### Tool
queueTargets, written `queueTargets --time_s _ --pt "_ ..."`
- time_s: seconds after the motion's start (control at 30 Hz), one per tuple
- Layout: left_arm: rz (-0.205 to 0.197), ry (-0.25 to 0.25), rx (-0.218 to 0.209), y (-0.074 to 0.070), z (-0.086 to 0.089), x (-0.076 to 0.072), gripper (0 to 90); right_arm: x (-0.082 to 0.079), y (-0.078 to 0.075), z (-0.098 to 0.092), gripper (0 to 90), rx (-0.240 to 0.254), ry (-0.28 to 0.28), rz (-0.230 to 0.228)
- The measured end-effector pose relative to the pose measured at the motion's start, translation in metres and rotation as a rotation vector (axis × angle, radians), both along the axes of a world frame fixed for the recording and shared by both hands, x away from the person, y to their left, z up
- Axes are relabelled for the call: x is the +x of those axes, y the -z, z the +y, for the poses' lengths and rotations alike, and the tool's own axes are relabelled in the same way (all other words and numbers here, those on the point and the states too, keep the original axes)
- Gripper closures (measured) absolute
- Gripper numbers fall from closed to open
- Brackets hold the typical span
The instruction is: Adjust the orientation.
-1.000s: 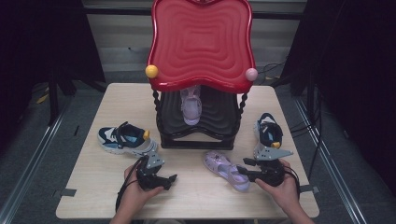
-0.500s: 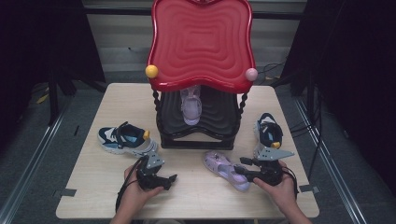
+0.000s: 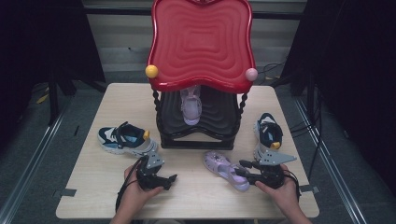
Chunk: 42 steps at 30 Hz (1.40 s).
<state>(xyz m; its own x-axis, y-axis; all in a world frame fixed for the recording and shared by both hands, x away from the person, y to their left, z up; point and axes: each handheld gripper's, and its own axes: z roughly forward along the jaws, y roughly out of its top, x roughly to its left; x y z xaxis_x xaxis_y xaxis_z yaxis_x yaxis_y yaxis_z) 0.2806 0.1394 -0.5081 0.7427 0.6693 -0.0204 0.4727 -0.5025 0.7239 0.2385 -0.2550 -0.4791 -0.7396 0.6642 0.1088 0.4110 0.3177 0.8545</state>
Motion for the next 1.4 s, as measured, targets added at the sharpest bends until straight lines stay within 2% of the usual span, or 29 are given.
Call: queueTargets --time_s 0.2,0.37,0.43,0.57,0.63,0.83,0.97,1.4 --pt "-0.002 0.001 0.004 0.0 0.0 0.0 14.8 0.002 0.0 0.0 61.9 0.002 0.018 0.015" --pt "-0.003 0.003 0.006 0.0 0.0 0.0 14.8 0.01 0.003 0.002 64.7 -0.027 0.03 0.036" --pt "-0.004 0.003 0.006 0.0 0.0 0.0 14.8 0.011 0.005 0.004 71.2 -0.043 0.033 0.031" --pt "-0.004 0.003 0.006 0.0 0.0 0.0 14.8 0.013 0.008 0.005 76.5 -0.04 0.032 0.045" --pt "-0.002 0.002 0.004 0.0 0.0 0.0 14.8 0.013 0.008 0.005 81.2 -0.044 0.02 0.042" --pt "-0.003 0.003 0.006 0.0 0.0 0.0 14.8 0.008 0.004 0.013 84.3 -0.06 0.004 0.021" --pt "-0.004 0.003 0.006 0.0 0.0 0.0 14.8 0.006 0.0 0.008 85.0 -0.041 0.016 0.02" --pt "-0.004 0.003 0.006 0.0 0.0 0.0 14.7 -0.006 -0.027 -0.001 85.3 0.001 0.043 -0.047"
